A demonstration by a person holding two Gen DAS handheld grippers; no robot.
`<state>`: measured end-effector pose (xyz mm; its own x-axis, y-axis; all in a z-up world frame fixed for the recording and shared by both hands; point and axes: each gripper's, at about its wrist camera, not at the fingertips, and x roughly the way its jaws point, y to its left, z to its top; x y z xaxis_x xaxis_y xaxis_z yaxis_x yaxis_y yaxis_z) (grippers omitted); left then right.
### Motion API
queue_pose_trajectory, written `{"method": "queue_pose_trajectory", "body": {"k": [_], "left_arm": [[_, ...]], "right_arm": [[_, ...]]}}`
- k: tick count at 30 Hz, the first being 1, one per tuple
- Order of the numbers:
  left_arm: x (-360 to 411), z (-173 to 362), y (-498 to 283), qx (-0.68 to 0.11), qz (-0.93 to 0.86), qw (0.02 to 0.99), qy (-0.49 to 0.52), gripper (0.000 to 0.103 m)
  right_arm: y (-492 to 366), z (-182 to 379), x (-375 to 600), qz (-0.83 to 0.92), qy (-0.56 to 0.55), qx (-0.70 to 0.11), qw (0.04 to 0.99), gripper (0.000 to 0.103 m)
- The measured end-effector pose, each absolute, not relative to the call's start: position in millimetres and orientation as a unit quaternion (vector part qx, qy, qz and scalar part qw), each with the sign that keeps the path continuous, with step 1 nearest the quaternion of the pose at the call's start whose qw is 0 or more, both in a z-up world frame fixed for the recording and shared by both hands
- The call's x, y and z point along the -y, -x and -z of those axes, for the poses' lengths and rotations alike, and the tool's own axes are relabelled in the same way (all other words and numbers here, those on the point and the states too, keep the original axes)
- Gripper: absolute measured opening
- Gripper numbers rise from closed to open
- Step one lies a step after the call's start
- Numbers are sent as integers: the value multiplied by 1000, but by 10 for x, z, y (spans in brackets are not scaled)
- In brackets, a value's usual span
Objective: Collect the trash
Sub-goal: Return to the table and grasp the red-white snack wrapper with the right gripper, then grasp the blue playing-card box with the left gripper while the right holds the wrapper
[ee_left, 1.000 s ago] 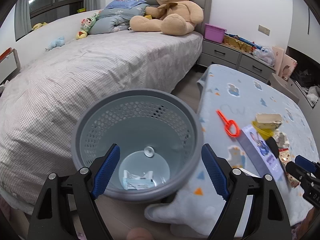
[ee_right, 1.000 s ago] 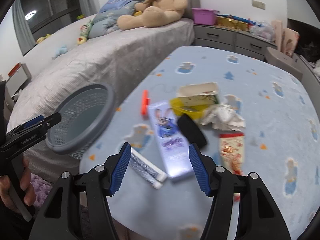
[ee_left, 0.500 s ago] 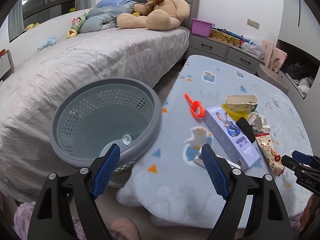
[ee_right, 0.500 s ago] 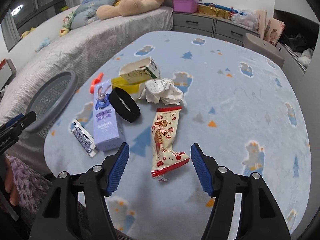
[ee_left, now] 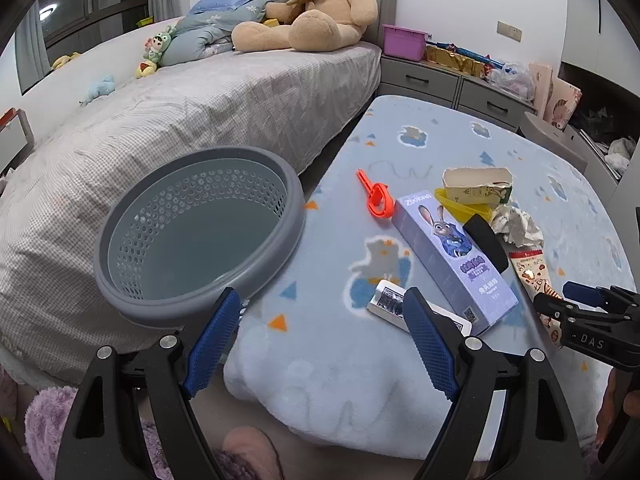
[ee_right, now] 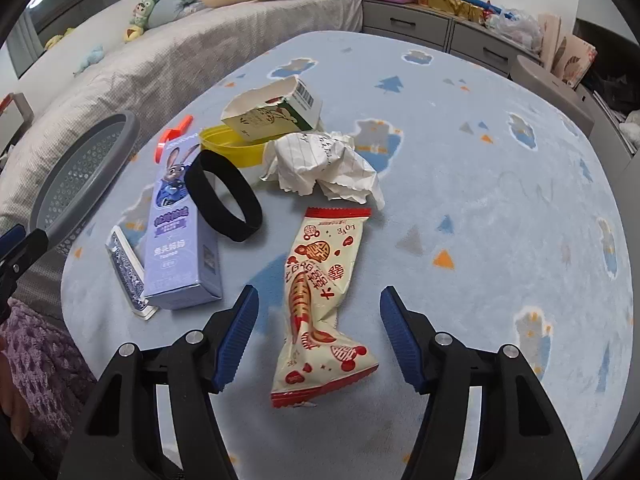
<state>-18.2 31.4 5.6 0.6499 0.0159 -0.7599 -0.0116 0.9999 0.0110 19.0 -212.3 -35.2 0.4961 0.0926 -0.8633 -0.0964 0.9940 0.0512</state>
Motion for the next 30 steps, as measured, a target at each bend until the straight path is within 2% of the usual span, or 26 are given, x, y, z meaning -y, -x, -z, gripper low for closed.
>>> {"method": "queue_pose_trajectory", "body": {"k": [6,9,10,19,30], "left_arm": [[-256,-2,175,-425,-3,905,-7,80],[-241,9,179,-427,0,904,-7,80],[-237,15,178,-429,1,903,-7,80],[-175,106,209,-446,13,895,-3,80],[60,274,45,-476,24,879,12,80]], "right_arm": [[-221,393,2105,-58,7,-502,863,53],[-226,429,2071,-63,13,-509,859,41],[-230,443,2063,-65,13,-511,857,34],[-164,404,2056,-78,-6,-501,862,29],[-28,156,2240,-87,-63,-467,878,29]]}}
